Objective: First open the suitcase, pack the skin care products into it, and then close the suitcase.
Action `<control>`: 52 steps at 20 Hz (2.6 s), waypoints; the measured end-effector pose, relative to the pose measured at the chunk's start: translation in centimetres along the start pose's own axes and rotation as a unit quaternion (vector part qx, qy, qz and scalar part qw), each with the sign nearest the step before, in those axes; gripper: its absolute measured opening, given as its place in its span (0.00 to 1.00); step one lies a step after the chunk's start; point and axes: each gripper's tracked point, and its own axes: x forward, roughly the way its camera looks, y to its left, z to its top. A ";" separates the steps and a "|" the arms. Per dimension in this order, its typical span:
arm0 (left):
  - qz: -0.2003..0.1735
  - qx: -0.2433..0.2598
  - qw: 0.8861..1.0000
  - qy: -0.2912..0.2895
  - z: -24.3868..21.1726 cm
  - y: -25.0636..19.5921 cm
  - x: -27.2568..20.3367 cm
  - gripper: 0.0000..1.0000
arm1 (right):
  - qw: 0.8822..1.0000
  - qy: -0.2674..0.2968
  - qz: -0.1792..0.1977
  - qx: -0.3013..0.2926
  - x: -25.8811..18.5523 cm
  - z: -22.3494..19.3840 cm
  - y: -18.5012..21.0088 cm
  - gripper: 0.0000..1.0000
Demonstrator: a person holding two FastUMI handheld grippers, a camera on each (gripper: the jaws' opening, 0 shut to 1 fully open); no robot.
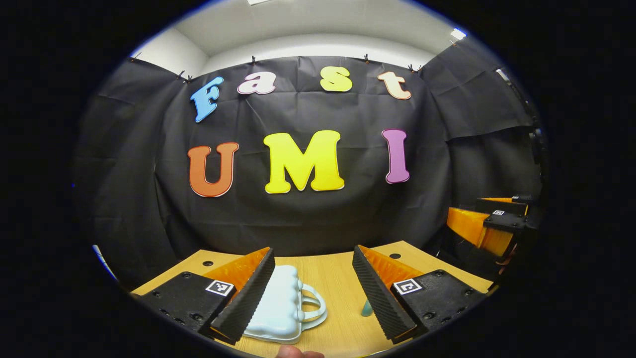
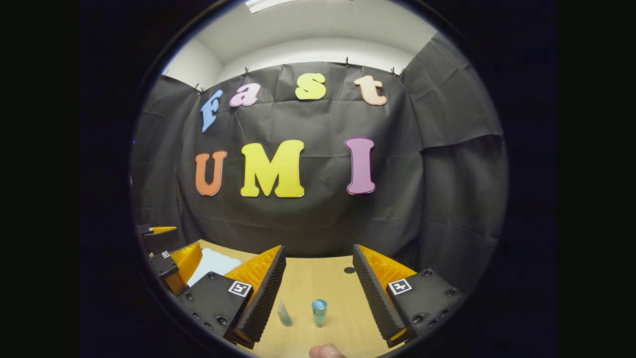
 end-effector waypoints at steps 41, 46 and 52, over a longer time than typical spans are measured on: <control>-0.141 0.378 0.857 0.322 -22.0 -1.8 8.3 0.13 | 0.988 0.114 -0.101 -0.012 0.8 -8.5 -9.6 0.81; -0.119 0.307 0.907 0.263 -13.8 2.4 8.9 0.04 | 0.989 0.117 -0.096 -0.007 0.8 -8.9 -8.7 0.81; -0.059 0.243 0.947 0.201 -5.9 10.8 8.3 0.03 | 0.991 0.110 -0.080 -0.017 0.9 -8.0 -6.4 0.81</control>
